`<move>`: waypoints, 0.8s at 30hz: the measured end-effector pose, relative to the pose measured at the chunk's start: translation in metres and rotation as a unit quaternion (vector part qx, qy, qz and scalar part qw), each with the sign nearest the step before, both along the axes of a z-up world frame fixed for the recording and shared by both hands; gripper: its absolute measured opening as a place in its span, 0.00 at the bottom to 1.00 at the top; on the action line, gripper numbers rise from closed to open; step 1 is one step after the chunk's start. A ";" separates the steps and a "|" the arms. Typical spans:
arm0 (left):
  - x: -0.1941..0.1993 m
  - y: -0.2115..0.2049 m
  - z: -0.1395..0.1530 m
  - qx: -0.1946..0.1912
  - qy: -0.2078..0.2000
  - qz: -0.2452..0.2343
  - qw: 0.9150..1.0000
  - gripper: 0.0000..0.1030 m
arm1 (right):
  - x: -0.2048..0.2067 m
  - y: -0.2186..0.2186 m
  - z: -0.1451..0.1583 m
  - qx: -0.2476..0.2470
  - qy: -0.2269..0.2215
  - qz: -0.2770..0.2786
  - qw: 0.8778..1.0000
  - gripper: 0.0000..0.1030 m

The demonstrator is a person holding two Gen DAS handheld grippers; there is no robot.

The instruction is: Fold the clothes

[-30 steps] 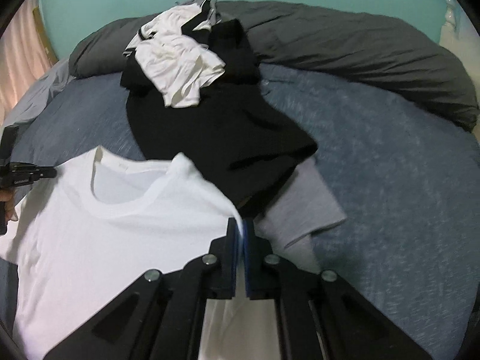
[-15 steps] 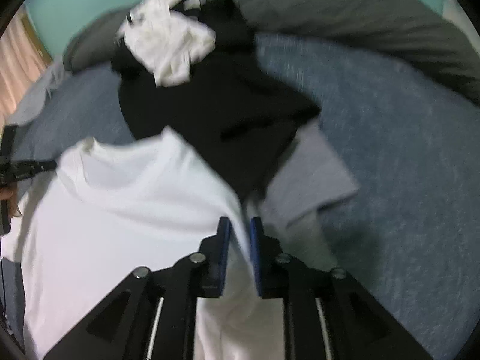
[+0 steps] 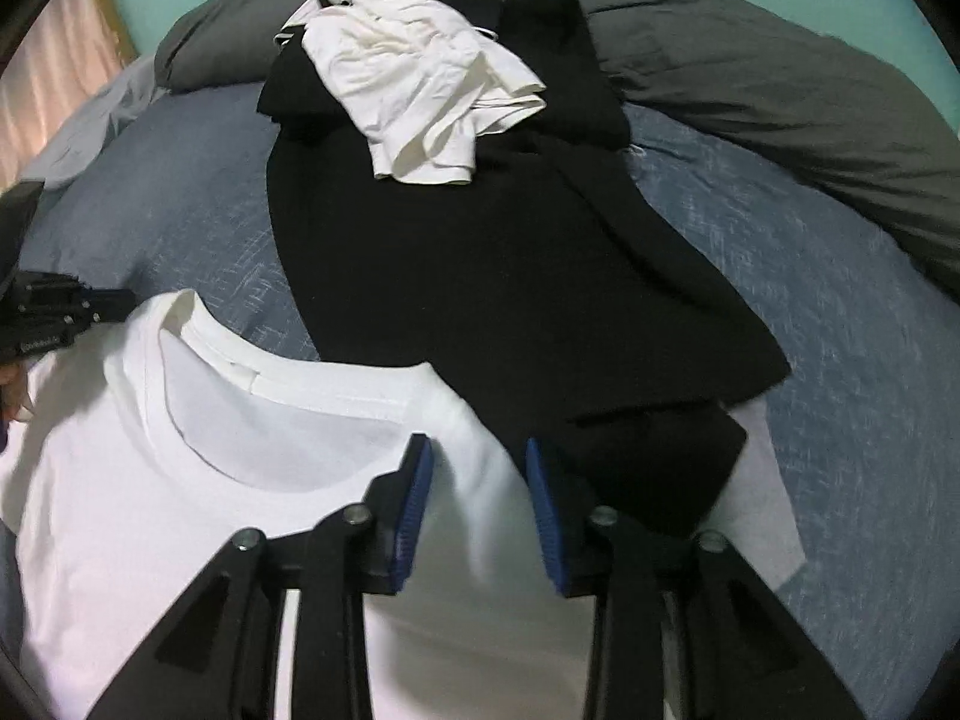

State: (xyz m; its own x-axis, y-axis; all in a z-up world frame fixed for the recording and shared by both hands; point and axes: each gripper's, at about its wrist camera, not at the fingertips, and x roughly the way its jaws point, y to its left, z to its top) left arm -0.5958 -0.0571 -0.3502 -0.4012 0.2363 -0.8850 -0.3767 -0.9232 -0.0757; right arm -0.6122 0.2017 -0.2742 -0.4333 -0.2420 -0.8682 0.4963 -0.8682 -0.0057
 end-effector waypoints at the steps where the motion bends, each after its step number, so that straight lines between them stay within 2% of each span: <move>1: 0.000 0.000 -0.001 0.003 0.001 -0.004 1.000 0.01 | 0.002 -0.002 -0.003 0.005 0.003 0.006 1.000 0.08; 4: 0.008 0.001 0.003 0.004 0.016 -0.017 1.000 0.00 | 0.010 -0.001 -0.002 0.004 0.025 0.012 1.000 0.03; 7: 0.015 -0.001 0.011 0.007 0.032 -0.021 0.999 0.00 | 0.014 0.006 0.004 0.000 0.043 0.004 0.999 0.02; 11: 0.012 -0.008 0.029 0.009 0.058 -0.003 0.998 0.00 | 0.013 0.010 0.020 -0.002 0.079 -0.009 0.997 0.02; 15: 0.004 -0.005 0.035 0.001 0.062 0.004 0.998 0.00 | 0.009 0.006 0.031 0.002 0.105 -0.020 0.994 0.01; 19: -0.004 0.000 0.033 -0.010 0.062 0.010 0.998 0.00 | 0.005 0.000 0.029 0.013 0.109 -0.033 0.993 0.01; 24: -0.014 0.003 0.016 -0.029 0.052 0.014 0.998 0.00 | -0.004 -0.004 0.007 0.026 0.091 -0.042 0.995 0.01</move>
State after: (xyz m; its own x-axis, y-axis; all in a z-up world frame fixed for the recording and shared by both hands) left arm -0.6096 -0.0540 -0.3347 -0.4972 0.1736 -0.8501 -0.3536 -0.9353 0.0159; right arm -0.6165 0.1979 -0.2669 -0.6018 -0.1548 -0.7835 0.4081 -0.9029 -0.1351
